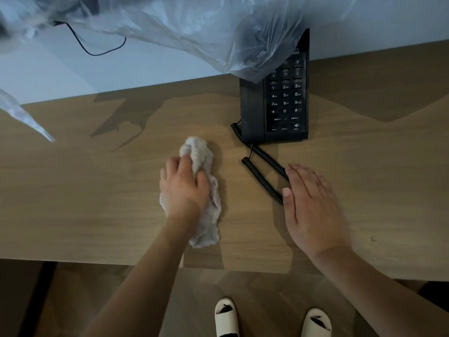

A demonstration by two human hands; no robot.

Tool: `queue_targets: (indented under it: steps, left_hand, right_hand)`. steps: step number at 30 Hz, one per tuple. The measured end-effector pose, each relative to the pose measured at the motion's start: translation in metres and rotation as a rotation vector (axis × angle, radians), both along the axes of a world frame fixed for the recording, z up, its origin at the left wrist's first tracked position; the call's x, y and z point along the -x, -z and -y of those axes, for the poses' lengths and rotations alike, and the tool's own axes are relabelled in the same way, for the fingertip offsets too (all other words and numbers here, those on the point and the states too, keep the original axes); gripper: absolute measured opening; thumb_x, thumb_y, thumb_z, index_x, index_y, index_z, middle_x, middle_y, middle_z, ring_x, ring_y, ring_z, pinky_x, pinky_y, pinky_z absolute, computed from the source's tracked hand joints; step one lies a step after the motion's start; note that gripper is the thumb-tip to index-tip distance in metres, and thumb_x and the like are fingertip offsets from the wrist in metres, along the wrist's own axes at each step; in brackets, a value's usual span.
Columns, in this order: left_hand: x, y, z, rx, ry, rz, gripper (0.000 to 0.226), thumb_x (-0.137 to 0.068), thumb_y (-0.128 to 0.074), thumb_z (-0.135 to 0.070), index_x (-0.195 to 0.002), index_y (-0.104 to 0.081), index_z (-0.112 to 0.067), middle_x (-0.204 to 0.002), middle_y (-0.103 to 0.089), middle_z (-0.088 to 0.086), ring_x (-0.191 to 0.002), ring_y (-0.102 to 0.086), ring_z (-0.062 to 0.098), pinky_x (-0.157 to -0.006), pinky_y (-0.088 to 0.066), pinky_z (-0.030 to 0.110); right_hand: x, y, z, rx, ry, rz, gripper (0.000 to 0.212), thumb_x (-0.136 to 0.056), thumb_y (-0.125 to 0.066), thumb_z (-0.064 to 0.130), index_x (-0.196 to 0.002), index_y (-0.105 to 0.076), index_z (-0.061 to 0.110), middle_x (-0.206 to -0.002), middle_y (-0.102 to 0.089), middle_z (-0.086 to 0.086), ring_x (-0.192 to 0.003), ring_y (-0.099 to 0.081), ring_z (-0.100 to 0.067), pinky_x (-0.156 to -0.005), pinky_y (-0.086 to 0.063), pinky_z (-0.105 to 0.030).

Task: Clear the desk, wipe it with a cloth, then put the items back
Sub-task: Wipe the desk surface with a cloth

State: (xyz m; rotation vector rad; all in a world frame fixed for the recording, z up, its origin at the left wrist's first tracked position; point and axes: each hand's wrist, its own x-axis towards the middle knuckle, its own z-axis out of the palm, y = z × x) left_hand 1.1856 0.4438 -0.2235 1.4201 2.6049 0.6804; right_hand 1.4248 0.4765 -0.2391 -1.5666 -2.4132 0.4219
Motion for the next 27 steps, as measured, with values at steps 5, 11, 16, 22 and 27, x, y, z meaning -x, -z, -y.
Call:
queue_targets:
  steps: [5,11,16,22,27]
  left_hand:
    - [-0.021,-0.003,-0.014,0.088,0.16,-0.109,0.035,-0.092,-0.044,-0.032,-0.116,-0.062,-0.015,-0.118,-0.054,0.004,-0.099,-0.041,0.017,-0.09,-0.043,0.039]
    - [-0.002,0.002,0.012,0.006,0.667,-0.088,0.035,-0.087,-0.047,-0.029,-0.107,-0.069,-0.01,-0.114,-0.059,0.005,-0.095,-0.053,0.022,-0.08,-0.051,0.045]
    - [-0.012,0.008,0.005,-0.02,-0.082,-0.087,0.037,-0.084,-0.042,-0.035,-0.104,-0.06,-0.01,-0.113,-0.052,0.01,-0.094,-0.033,0.018,-0.09,-0.041,0.046]
    - [-0.049,-0.001,0.018,0.121,-0.111,0.078,0.071,-0.082,-0.031,-0.051,-0.138,-0.044,-0.011,-0.122,-0.034,0.006,-0.101,-0.022,0.014,-0.1,-0.031,0.036]
    - [-0.075,-0.004,0.051,0.088,0.182,0.026,0.08,-0.081,-0.038,-0.044,-0.151,-0.031,-0.006,-0.121,-0.027,0.001,-0.101,-0.019,0.009,-0.093,-0.043,0.04]
  right_hand:
    - [0.001,0.0,0.001,-0.007,0.004,-0.012,0.055,-0.105,-0.019,0.034,-0.148,-0.041,0.008,-0.151,-0.045,-0.008,-0.143,-0.036,-0.02,-0.121,-0.026,-0.043]
    - [0.0,0.0,0.0,-0.021,-0.001,0.012,0.054,-0.105,-0.019,0.033,-0.147,-0.042,0.007,-0.15,-0.046,-0.008,-0.143,-0.036,-0.02,-0.121,-0.025,-0.041]
    - [0.001,0.001,0.0,-0.013,-0.009,0.015,0.054,-0.105,-0.02,0.034,-0.149,-0.039,0.008,-0.151,-0.044,-0.008,-0.144,-0.034,-0.02,-0.121,-0.025,-0.042]
    - [-0.001,-0.002,-0.001,-0.006,-0.009,-0.146,0.053,-0.104,-0.023,0.033,-0.145,-0.044,0.005,-0.146,-0.049,-0.011,-0.14,-0.04,-0.024,-0.119,-0.029,-0.046]
    - [-0.002,-0.001,-0.001,-0.016,-0.016,-0.114,0.053,-0.104,-0.025,0.031,-0.145,-0.043,0.003,-0.147,-0.048,-0.013,-0.14,-0.039,-0.025,-0.118,-0.03,-0.047]
